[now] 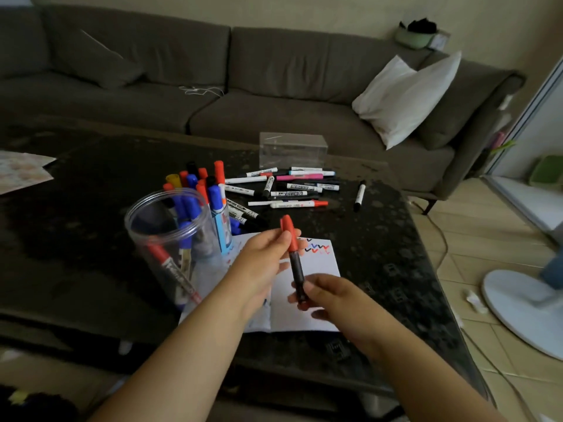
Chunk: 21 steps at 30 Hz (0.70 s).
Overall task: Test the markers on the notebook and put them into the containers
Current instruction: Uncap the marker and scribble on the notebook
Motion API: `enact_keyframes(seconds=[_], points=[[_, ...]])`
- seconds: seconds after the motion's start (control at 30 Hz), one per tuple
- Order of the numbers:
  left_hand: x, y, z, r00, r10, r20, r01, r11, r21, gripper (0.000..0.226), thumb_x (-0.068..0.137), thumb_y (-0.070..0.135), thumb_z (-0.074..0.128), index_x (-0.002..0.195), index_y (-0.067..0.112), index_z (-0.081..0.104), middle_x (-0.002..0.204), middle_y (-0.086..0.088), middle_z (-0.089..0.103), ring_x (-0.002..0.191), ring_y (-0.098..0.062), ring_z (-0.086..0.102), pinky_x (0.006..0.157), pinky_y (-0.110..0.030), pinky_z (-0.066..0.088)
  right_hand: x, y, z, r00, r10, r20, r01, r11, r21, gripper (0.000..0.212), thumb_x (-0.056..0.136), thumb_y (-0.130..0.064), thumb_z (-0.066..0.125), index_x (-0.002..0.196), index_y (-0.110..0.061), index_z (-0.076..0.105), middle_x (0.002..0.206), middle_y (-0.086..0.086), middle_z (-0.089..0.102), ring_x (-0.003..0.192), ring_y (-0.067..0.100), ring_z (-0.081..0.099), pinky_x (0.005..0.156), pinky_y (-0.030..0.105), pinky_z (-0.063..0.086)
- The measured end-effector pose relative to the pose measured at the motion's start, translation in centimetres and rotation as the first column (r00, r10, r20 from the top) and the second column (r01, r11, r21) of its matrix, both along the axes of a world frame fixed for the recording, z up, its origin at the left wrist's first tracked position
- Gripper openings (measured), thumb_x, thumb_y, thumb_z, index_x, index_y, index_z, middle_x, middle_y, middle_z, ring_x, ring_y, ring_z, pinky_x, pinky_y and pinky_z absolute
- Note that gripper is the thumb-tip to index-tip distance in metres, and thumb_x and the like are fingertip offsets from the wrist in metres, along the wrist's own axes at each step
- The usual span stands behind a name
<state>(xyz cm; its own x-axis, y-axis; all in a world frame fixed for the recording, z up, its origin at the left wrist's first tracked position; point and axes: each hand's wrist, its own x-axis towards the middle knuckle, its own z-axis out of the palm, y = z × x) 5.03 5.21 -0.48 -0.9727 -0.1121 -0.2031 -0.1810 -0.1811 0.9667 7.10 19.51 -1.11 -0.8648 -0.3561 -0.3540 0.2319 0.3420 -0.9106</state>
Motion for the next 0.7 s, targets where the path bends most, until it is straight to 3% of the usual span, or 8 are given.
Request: enact_keyframes(seconds=[0.2, 0.33, 0.4, 0.47, 0.57, 0.7], points=[[3.5, 0.6, 0.4, 0.997, -0.073, -0.033, 0.073, 0.997, 0.023, 0.018, 0.094, 0.021, 0.051, 0.101, 0.016, 0.067, 0.098, -0.001, 0.073, 0.098, -0.023, 0.063, 0.077, -0.034, 0.047, 1.9, -1.2, 2.1, 0.995, -0.079, -0.054, 0.066, 0.975, -0.214, 0.030, 0.101, -0.029, 0.040, 0.099, -0.010, 0.064, 0.079, 0.003, 0.063, 0.070, 0.010, 0.058, 0.069, 0.024, 0.051], [4.9, 0.6, 1.3, 0.981, -0.185, -0.054, 0.192, 0.960, 0.204, 0.024, 0.095, 0.020, 0.047, 0.096, 0.012, 0.069, 0.095, -0.009, 0.066, 0.073, -0.016, 0.060, 0.070, -0.030, 0.046, 3.1, -1.1, 2.4, 0.995, -0.072, 0.069, 0.094, 0.908, -0.409, 0.035, 0.102, -0.029, 0.037, 0.084, -0.008, 0.057, 0.064, 0.002, 0.047, 0.050, 0.008, 0.037, 0.047, 0.019, 0.031], [5.4, 0.7, 1.6, 0.973, -0.219, -0.072, 0.231, 0.926, 0.300, 0.030, 0.097, 0.020, 0.041, 0.096, 0.010, 0.069, 0.100, -0.013, 0.065, 0.082, -0.023, 0.060, 0.073, -0.031, 0.048, 3.6, -0.9, 2.5, 0.989, -0.047, 0.140, 0.110, 0.867, -0.486, 0.036, 0.102, -0.031, 0.035, 0.086, -0.008, 0.057, 0.059, -0.002, 0.043, 0.047, 0.006, 0.030, 0.042, 0.016, 0.023], [5.7, 0.9, 1.6, 0.977, -0.188, -0.096, 0.209, 0.922, 0.324, 0.027, 0.097, 0.016, 0.040, 0.096, 0.007, 0.065, 0.098, -0.012, 0.071, 0.094, -0.023, 0.064, 0.082, -0.033, 0.049, 3.9, -0.8, 2.5, 0.988, -0.050, 0.144, 0.114, 0.869, -0.482, 0.036, 0.101, -0.033, 0.036, 0.082, -0.010, 0.056, 0.056, -0.003, 0.040, 0.045, 0.005, 0.027, 0.040, 0.016, 0.021], [5.6, 1.5, 1.5, 0.991, -0.101, -0.092, 0.124, 0.945, 0.303, 0.021, 0.095, 0.012, 0.045, 0.093, 0.005, 0.064, 0.090, -0.011, 0.073, 0.091, -0.019, 0.069, 0.096, -0.035, 0.046, 4.2, -0.6, 2.4, 0.990, -0.094, 0.108, 0.129, 0.911, -0.391, 0.037, 0.101, -0.036, 0.037, 0.072, -0.014, 0.047, 0.054, -0.003, 0.042, 0.043, 0.006, 0.026, 0.039, 0.017, 0.020], [5.3, 1.4, 1.2, 0.999, 0.013, -0.035, -0.003, 0.965, 0.261, 0.018, 0.094, 0.015, 0.049, 0.092, 0.007, 0.065, 0.089, -0.008, 0.074, 0.092, -0.018, 0.069, 0.096, -0.037, 0.047, 4.3, -0.2, 1.7, 0.993, -0.084, 0.082, 0.098, 0.977, -0.188, 0.045, 0.099, -0.045, 0.038, 0.078, -0.009, 0.057, 0.054, -0.002, 0.043, 0.043, 0.009, 0.032, 0.040, 0.020, 0.023]])
